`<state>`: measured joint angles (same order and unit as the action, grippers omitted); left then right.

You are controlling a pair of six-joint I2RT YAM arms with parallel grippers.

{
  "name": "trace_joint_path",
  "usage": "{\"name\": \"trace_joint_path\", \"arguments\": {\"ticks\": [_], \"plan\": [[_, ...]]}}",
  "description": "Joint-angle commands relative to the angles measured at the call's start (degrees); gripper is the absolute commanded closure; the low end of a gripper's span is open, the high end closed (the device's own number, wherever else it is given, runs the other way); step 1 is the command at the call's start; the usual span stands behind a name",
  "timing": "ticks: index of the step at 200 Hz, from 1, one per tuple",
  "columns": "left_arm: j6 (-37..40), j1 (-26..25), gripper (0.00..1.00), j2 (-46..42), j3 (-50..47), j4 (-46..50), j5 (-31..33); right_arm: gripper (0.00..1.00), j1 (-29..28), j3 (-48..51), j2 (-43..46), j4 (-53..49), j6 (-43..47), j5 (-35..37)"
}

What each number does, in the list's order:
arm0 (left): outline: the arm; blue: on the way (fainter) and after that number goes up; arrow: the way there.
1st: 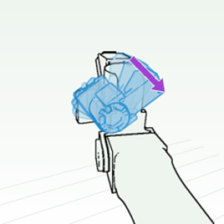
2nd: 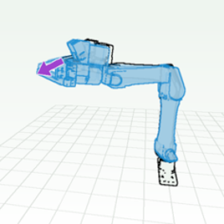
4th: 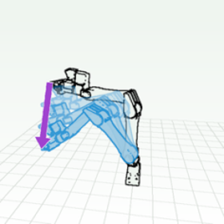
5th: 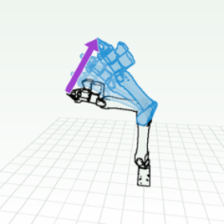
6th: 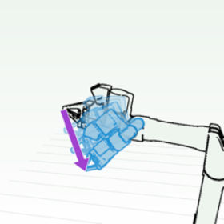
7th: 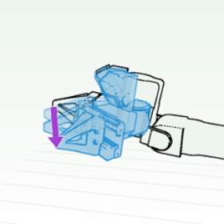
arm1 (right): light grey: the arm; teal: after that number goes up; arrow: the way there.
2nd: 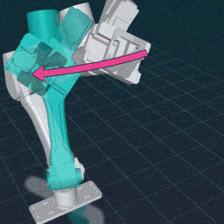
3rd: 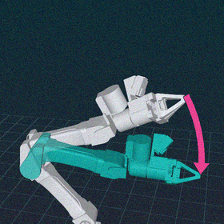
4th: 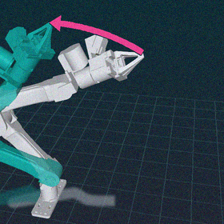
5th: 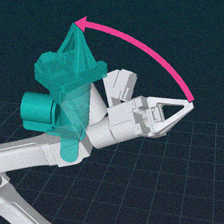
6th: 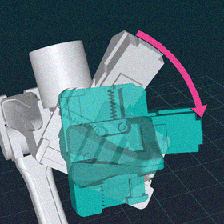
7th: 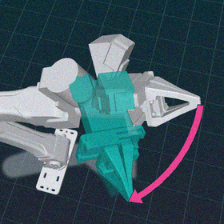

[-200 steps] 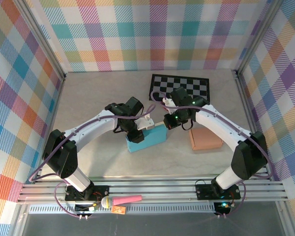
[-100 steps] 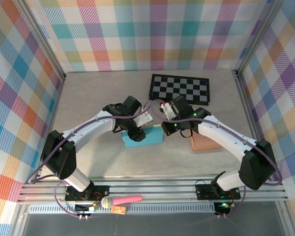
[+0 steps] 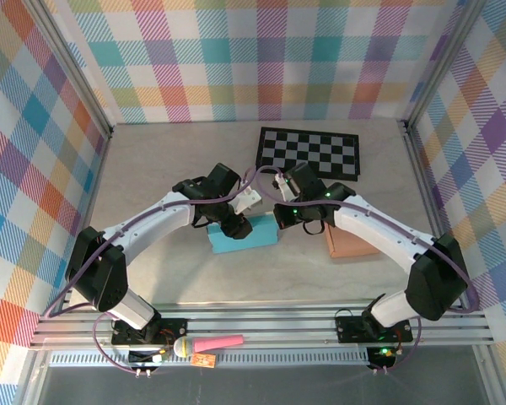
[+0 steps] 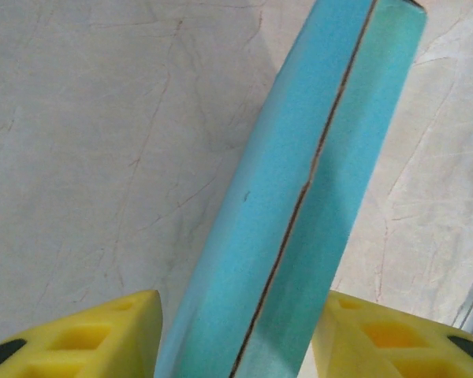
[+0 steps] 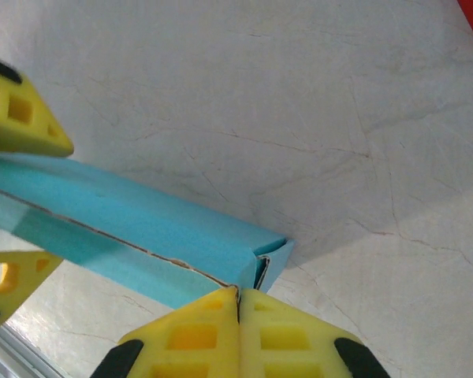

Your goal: Fold the paper box

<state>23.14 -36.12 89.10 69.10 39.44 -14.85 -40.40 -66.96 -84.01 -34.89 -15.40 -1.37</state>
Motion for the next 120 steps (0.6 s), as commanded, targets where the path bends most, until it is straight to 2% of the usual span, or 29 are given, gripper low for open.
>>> {"name": "trace_joint_path", "arguments": {"ticks": [1,35,80,120], "plan": [[-0.77,0.35,0.51,0.66,0.42,0.02,-1.36,1.00,-1.38,-1.87,-1.67,-3.78,-5.45,-0.06],[-1.65,0.42,0.51,0.31,0.68,-0.71,-0.30,1.00,-3.42,-1.27,-2.03,-2.56,-5.43,3.06],[-7.62,0.81,0.43,-3.58,0.37,-4.68,-0.43,1.00,-5.38,3.57,-0.16,1.22,-4.49,7.69],[-9.07,0.81,0.40,-6.18,-2.53,-5.25,0.02,1.00,-5.91,3.91,-0.02,1.66,-3.88,9.09]]}}
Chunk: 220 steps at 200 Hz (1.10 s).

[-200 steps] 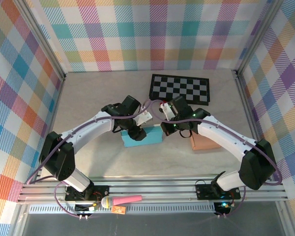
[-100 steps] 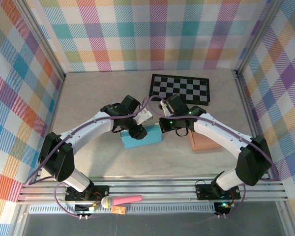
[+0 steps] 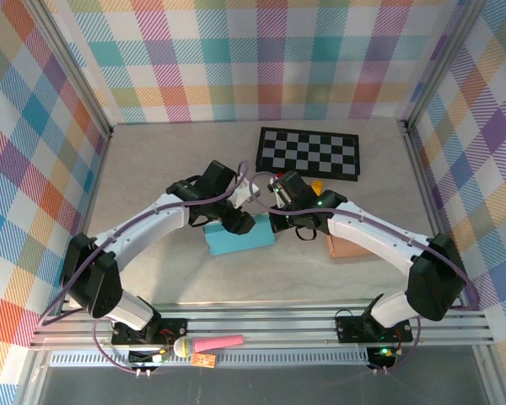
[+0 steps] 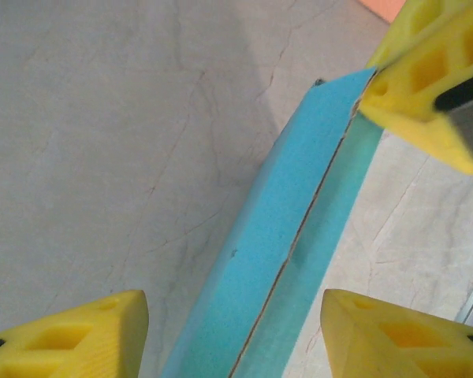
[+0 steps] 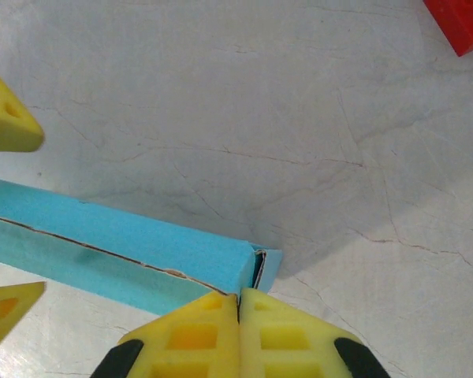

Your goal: Fold the paper box

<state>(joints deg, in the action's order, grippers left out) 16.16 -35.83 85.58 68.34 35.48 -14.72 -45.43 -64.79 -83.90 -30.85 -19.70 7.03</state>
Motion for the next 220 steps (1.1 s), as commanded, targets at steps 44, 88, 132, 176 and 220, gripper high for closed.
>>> {"name": "trace_joint_path", "arguments": {"ticks": [44,88,132,176,220], "plan": [[-12.54,2.27,0.42,-10.82,-2.73,-4.23,7.61,1.00,-1.50,0.79,-0.08,-3.34,0.13,1.82],[-32.17,4.00,0.60,-16.49,0.13,14.31,20.30,1.00,-1.59,-0.85,-0.65,-5.33,-0.96,2.73],[-37.61,4.02,0.61,-21.77,-3.56,25.80,21.08,1.00,-1.59,-1.86,-1.41,-6.47,-1.64,2.66],[-36.31,4.02,0.62,-20.30,-3.52,26.54,18.29,1.00,-1.55,-2.47,-2.21,-7.06,-1.92,2.20],[-34.50,4.03,0.65,-15.99,-1.78,25.77,17.45,1.00,-1.57,-2.90,-2.39,-7.39,-1.73,2.11]]}}
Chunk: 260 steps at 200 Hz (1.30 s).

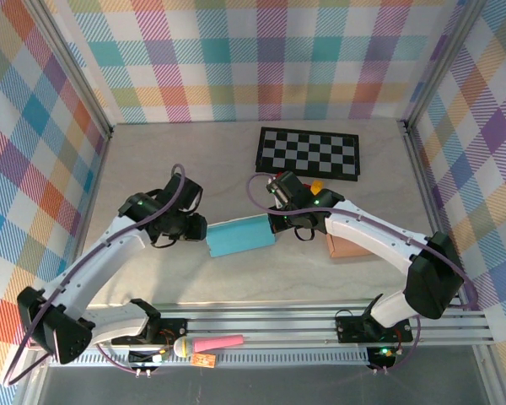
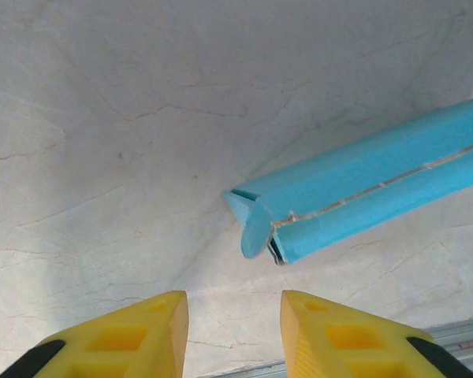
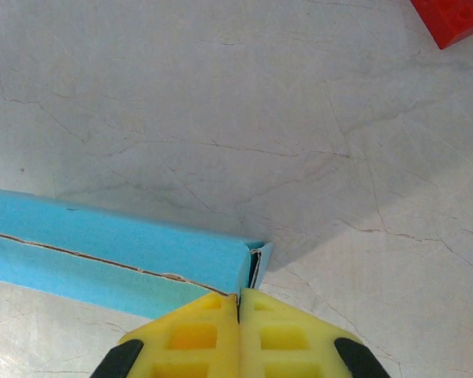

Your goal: Fold the paper box

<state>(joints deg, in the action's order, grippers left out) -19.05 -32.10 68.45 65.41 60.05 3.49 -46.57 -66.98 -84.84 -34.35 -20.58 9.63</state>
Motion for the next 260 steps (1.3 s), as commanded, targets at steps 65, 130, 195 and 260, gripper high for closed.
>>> {"name": "trace_joint_path", "arguments": {"ticks": [65,130,195,260], "plan": [[2.33,0.28,0.71,4.01,2.20,-1.42,-0.52,1.00,-0.45,-0.47,-1.47,-3.80,-0.86,-0.66],[3.32,0.30,0.75,5.64,2.36,-2.48,-0.83,1.00,-0.45,-0.58,-1.56,-3.80,-0.92,-0.66],[3.69,0.29,0.84,6.37,2.16,-3.27,-1.46,1.00,-0.45,-0.56,-1.60,-3.89,-0.96,-0.66],[3.50,0.34,0.94,7.03,2.51,-3.20,-1.67,1.00,-0.45,-0.31,-1.31,-3.88,-1.12,-0.48]]}}
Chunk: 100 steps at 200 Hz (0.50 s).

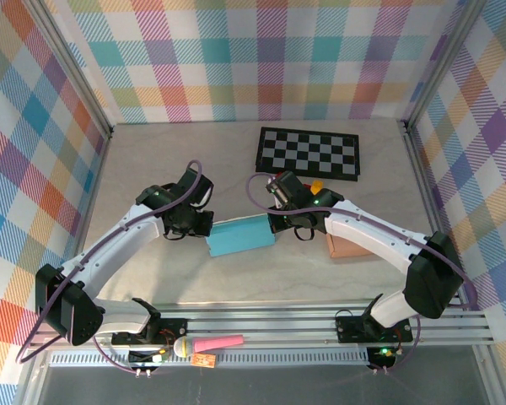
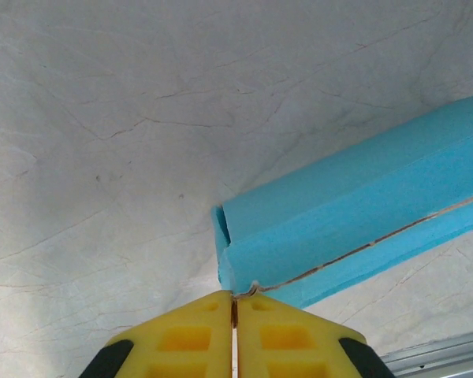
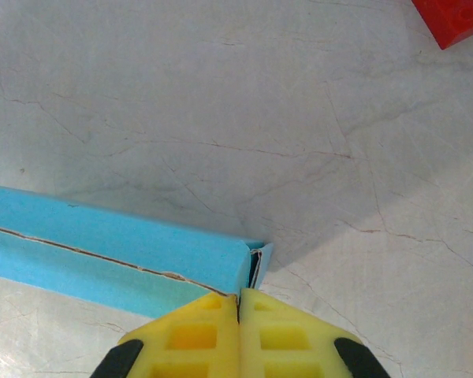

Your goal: Fold the paper box

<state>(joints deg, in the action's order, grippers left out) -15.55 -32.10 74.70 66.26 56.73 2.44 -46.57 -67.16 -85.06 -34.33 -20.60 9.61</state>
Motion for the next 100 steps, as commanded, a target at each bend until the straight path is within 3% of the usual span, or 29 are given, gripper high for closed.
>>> {"name": "trace_joint_path", "arguments": {"ticks": [1,100], "plan": [[0.00,0.31,0.94,0.79,1.71,0.13,-0.65,1.00,-0.45,-0.11,-1.13,-3.95,-1.15,-0.46],[-7.97,0.37,0.99,3.84,5.36,4.06,-3.84,1.00,-0.63,-0.19,-1.40,-3.64,-1.43,-0.47]]}}
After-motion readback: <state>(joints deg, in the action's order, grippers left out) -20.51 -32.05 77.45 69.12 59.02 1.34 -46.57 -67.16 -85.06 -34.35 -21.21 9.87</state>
